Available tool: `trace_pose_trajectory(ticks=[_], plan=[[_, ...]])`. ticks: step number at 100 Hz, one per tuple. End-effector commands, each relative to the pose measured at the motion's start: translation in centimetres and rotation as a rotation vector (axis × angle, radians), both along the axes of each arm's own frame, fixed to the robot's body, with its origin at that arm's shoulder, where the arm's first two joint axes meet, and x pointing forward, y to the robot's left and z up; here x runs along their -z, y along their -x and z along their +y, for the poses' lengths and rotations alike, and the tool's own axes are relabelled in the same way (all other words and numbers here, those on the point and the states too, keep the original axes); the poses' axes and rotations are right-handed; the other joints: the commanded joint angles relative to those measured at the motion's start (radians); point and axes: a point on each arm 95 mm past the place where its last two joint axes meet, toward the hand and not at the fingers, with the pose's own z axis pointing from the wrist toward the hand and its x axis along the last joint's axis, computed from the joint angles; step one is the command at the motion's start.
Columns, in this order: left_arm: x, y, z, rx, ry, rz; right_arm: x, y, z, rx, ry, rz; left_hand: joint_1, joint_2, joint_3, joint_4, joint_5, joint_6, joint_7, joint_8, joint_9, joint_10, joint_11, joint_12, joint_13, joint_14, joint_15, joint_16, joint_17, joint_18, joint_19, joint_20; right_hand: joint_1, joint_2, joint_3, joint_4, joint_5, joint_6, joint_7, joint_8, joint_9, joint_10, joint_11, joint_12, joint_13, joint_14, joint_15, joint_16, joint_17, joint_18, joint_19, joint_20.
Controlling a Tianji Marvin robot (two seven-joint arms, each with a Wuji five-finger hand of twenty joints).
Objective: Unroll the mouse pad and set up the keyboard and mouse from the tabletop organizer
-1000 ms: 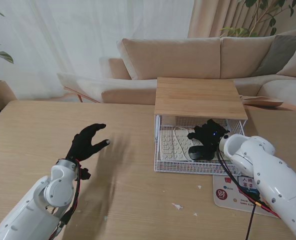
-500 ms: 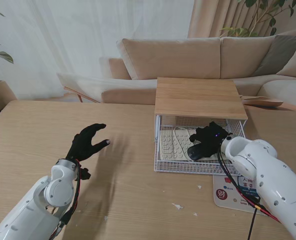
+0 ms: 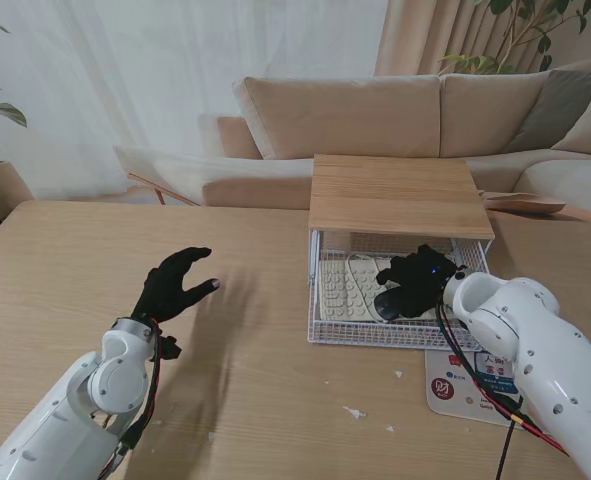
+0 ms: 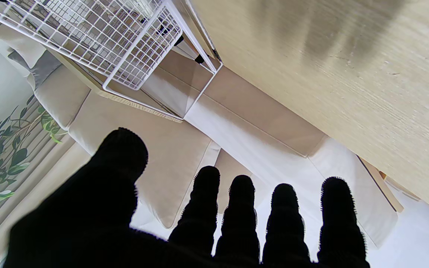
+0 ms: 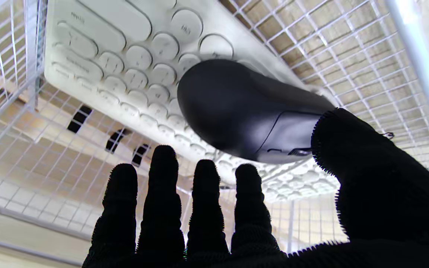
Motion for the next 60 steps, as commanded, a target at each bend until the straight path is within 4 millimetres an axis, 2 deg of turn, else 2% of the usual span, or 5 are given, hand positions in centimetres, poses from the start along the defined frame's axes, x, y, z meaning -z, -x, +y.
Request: trace_pose_trajectory(ticks=[1, 23, 42, 60], plan=[[0.1, 0.0, -0.2, 0.003, 0.003, 0.009, 0.1, 0.0, 0.3, -0.005, 0.004, -0.007, 0.024, 0.022, -0.01, 0.044, 0.011, 0.004, -0.02, -0.007, -0.024, 0.019, -0.017, -0.011, -0.034, -0.014, -0.021, 0.015, -0.008, 0.009, -0.035, -0.017, -0.028, -0.029, -0.038, 0.015, -0.037, 0.013, -0.024, -0.014, -0.035, 0.004, -0.028, -0.012, -0.032, -0.006, -0.02, -0.015, -0.023, 0.012, -0.026, -0.011], [0.1, 0.0, -0.2, 0.003, 0.001, 0.012, 0.8, -0.3, 0.1, 0.018, 0.025, 0.049, 0.024, 0.02, -0.01, 0.045, 0.009, 0.004, -0.02, -0.007, -0.024, 0.019, -0.018, -0.011, -0.034, -0.013, -0.021, 0.015, -0.008, 0.009, -0.035, -0.017, -0.018, -0.013, -0.138, 0.022, -0.082, 0.007, -0.103, 0.005, -0.047, 0.0, -0.128, -0.081, -0.069, -0.011, -0.065, -0.04, -0.039, 0.011, -0.074, 0.0], [0.1, -0.1, -0.2, 0.003, -0.001, 0.012, 1.4, -0.7, 0.1, 0.022, 0.057, 0.091, 0.024, 0.017, -0.009, 0.044, 0.009, 0.004, -0.02, -0.007, -0.024, 0.02, -0.018, -0.012, -0.034, -0.013, -0.023, 0.014, -0.009, 0.009, -0.037, -0.018, -0.008, -0.014, -0.16, 0.026, -0.098, 0.002, -0.157, 0.026, -0.044, -0.004, -0.192, -0.125, -0.09, -0.015, -0.095, -0.055, -0.044, 0.009, -0.101, 0.005], [0.2, -0.1, -0.2, 0.003, -0.003, 0.011, 1.9, -1.0, 0.2, 0.004, 0.066, 0.084, 0.025, 0.01, -0.006, 0.045, 0.008, 0.005, -0.02, -0.007, -0.024, 0.019, -0.018, -0.012, -0.035, -0.013, -0.024, 0.015, -0.008, 0.009, -0.038, -0.018, 0.002, -0.022, -0.162, 0.028, -0.099, 0.013, -0.172, 0.039, -0.042, -0.004, -0.201, -0.13, -0.085, -0.016, -0.094, -0.056, -0.035, 0.007, -0.1, 0.01]])
